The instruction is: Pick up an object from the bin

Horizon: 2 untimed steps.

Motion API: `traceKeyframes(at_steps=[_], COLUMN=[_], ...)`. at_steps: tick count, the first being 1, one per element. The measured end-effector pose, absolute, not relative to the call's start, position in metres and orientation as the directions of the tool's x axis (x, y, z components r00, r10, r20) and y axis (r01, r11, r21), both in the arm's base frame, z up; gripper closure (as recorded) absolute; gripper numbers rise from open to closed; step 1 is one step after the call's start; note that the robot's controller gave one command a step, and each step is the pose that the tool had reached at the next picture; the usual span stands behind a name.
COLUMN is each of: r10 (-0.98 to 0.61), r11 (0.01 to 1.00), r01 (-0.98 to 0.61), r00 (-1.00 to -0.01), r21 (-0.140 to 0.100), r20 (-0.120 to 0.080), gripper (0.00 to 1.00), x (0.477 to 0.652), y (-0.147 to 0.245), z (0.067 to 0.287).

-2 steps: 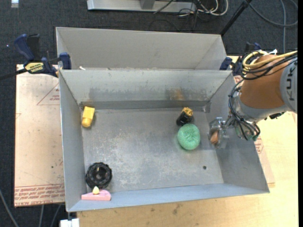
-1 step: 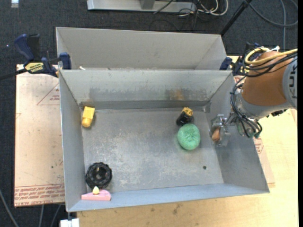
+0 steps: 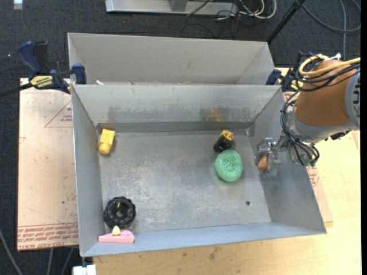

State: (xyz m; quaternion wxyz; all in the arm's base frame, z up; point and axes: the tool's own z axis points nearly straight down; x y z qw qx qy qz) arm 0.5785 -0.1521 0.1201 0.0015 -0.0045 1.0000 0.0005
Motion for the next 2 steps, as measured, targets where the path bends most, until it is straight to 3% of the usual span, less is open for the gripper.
traceKeyframes(at_steps=[2], r10=[-0.009], r11=[1.0], r01=[-0.009], r00=[-1.0], r21=[0.001], r20=[0.0], gripper=[1.0], x=[0.578], y=[-0.152], z=[0.143])
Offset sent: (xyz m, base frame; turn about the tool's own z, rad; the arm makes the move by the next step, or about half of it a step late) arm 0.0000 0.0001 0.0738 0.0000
